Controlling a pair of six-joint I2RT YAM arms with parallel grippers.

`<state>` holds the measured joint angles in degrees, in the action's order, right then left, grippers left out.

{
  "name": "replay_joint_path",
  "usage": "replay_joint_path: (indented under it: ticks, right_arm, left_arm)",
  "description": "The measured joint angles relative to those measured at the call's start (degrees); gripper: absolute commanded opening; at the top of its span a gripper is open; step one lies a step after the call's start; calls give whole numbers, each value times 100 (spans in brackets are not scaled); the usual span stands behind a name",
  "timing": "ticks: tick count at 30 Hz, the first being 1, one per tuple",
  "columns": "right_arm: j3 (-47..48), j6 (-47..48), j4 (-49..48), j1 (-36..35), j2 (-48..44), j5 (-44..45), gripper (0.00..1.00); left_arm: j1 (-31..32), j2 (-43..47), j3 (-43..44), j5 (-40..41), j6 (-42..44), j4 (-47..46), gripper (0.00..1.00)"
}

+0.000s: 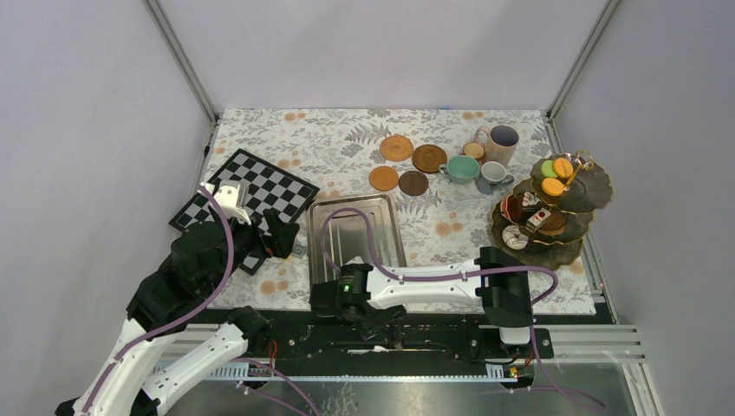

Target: Serve the afternoon tea

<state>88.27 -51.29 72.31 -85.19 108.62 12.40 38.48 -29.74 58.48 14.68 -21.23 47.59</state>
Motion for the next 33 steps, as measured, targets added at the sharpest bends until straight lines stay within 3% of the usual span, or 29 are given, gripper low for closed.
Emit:
replay_joint_path:
  ticks: [22,26,33]
  right_arm:
    - [282,2,26,44,-2,476,56]
    - [195,55,-323,260,-190,551,56]
    - [-754,350,-1467,1080,-1038,435,56]
  left_arm:
    - [0,13,0,44,2,205,99]
    - [0,13,0,44,0,208,99]
    - [0,13,2,59,0,210,99]
